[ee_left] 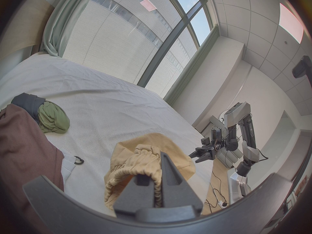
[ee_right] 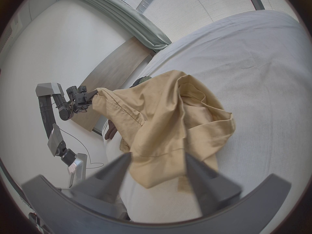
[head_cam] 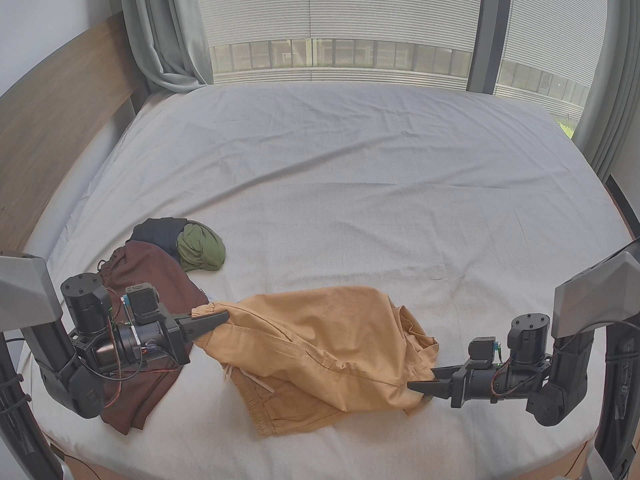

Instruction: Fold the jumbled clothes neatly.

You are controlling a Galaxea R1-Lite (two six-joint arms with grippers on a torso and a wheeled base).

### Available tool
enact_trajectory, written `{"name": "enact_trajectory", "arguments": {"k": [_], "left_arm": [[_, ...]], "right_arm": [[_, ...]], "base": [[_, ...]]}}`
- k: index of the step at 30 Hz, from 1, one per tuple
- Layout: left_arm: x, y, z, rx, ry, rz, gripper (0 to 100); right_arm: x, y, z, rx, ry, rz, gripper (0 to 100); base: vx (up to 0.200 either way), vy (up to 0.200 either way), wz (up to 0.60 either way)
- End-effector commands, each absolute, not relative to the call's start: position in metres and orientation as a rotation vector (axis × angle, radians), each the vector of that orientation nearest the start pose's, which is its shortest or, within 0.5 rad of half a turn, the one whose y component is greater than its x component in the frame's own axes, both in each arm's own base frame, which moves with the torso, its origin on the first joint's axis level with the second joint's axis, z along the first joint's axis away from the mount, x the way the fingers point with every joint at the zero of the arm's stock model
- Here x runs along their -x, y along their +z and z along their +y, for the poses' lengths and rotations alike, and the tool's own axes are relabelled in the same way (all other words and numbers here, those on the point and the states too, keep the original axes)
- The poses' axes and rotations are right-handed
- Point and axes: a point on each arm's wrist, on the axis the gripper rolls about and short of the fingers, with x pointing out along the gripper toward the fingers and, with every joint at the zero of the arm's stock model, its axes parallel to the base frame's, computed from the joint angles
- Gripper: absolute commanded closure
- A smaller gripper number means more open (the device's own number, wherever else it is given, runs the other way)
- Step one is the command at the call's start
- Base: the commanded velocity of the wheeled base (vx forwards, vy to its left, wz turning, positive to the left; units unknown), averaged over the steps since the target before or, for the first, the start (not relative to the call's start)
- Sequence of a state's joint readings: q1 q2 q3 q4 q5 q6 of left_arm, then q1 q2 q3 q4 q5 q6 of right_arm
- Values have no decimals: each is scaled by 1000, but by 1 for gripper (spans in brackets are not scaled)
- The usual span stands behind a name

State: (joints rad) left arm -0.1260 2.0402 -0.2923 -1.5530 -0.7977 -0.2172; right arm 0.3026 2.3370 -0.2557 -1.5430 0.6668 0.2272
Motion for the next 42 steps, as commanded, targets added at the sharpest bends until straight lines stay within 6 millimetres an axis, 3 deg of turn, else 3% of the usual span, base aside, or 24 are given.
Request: {"name": "enact_trajectory", "arguments": {"k": [1,6,10,13,17,22,27,37,42], "left_arm": [[-269,63,-50,269,-895,292,100],[-270,62,-50,270,-895,295,100],[-270,62,-50,270,-893,294,100],[-270,62,-49,270,-892,293,100],[-271,62,-49,269,-892,291,100],[-271,63,-48,269,-886,289,100],[-273,64,-45,269,-877,281,100],[-273,65,-43,267,-870,274,100],[-273,66,-43,266,-873,272,100]], "right_arm": [[-258,-28,93,-310,870,669,100],[-256,-23,90,-311,866,657,100],[-251,-3,88,-307,879,606,100],[-243,28,81,-317,906,521,100],[-233,53,71,-351,947,457,100],[-219,65,57,-373,1009,442,100],[-213,51,53,-372,1002,499,100],[-225,-35,55,-244,964,709,100],[-227,-44,56,-230,964,725,100]], "base": [[0,0,0],[0,0,0],[0,0,0],[0,0,0],[0,0,0],[0,0,0],[0,0,0],[0,0,0],[0,0,0]]}}
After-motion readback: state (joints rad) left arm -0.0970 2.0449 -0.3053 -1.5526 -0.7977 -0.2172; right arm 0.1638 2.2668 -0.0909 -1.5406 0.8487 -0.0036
